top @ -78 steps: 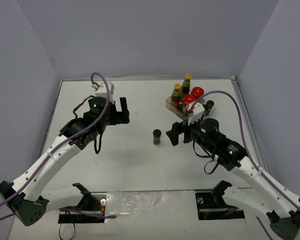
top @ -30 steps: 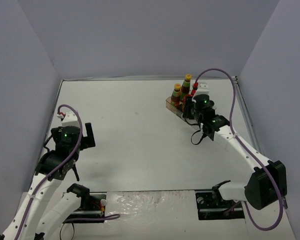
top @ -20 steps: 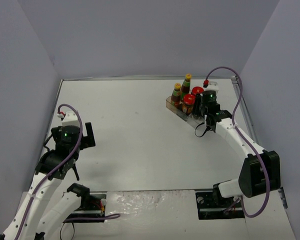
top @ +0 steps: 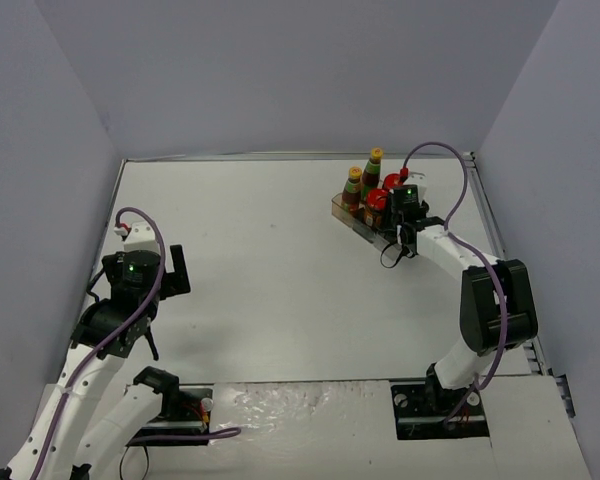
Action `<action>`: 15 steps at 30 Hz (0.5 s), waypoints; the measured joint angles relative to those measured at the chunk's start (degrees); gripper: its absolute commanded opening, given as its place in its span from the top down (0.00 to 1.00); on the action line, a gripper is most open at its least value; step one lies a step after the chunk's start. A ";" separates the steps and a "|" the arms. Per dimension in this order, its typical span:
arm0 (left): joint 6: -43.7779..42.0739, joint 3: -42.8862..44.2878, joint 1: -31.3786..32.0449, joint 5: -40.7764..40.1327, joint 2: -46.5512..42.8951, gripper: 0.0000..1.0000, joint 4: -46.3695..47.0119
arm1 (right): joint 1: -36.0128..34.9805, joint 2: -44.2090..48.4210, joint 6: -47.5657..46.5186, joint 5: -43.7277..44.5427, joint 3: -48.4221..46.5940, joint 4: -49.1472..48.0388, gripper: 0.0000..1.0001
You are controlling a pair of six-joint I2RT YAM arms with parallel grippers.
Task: Organize the condiment bottles
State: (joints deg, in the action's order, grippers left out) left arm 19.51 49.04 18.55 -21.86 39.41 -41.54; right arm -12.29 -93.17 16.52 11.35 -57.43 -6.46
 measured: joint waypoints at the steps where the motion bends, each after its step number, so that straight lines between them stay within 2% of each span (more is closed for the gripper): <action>1: 0.00 0.00 -0.05 0.01 0.03 0.03 0.00 | 0.00 -0.11 0.03 0.00 0.00 0.00 0.50; 8: 0.00 0.00 -0.42 0.44 0.25 0.03 0.02 | 0.00 1.78 0.42 -0.82 0.02 0.67 0.28; 13: 0.00 0.00 -0.61 0.62 0.24 0.03 0.02 | 0.00 10.45 0.00 -2.50 0.01 4.25 0.00; 15: 0.00 0.00 -0.63 0.65 0.14 0.03 0.07 | 0.00 16.11 -0.24 -3.24 -0.09 5.89 0.00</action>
State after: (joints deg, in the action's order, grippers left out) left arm 19.51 49.04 17.91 -21.20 39.55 -41.47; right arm -12.29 -77.06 16.29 8.12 -57.52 -0.57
